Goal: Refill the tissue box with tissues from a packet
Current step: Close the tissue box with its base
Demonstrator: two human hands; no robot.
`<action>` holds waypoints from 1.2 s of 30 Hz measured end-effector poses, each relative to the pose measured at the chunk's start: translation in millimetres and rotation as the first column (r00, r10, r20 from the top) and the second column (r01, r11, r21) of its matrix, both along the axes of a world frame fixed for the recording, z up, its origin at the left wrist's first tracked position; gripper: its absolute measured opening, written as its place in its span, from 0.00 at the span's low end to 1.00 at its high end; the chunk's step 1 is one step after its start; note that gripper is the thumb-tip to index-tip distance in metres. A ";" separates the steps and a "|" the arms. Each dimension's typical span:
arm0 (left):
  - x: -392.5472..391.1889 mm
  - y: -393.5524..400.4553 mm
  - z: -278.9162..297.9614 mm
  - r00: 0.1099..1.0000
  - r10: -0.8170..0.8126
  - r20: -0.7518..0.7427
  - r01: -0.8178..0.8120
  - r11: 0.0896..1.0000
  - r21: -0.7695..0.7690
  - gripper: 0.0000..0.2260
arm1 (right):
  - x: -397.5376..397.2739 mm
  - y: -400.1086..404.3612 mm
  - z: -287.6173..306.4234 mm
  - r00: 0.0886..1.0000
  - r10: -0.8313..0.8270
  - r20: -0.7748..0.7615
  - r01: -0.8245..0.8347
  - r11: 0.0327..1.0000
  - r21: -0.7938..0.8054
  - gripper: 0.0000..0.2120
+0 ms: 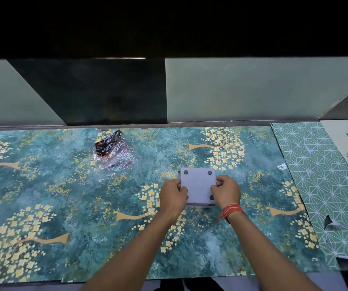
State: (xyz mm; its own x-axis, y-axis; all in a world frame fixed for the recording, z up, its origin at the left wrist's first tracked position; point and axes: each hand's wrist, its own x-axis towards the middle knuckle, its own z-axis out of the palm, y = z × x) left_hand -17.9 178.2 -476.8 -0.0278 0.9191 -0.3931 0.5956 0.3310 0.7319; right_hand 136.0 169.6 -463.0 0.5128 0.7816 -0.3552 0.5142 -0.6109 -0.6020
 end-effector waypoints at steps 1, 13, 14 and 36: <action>0.0 0.7 1.4 1.000 -0.004 -0.011 0.004 1.000 0.004 0.08 | 0.1 -0.1 -0.2 1.000 0.009 0.004 -0.009 1.000 -0.009 0.10; -3.9 -1.6 6.7 1.000 0.001 -0.030 -0.001 1.000 -0.027 0.09 | -1.8 1.1 -1.5 0.999 0.053 0.007 -0.053 0.998 -0.042 0.14; -4.6 -2.0 7.0 0.999 0.006 -0.032 -0.007 1.000 -0.026 0.08 | -2.1 1.9 -2.3 0.998 0.061 0.008 -0.061 0.997 -0.046 0.14; -28.9 53.7 22.4 0.911 0.280 0.303 0.093 0.577 -0.812 0.23 | 28.1 9.0 -4.0 0.844 0.016 -0.536 -0.158 0.962 -0.221 0.13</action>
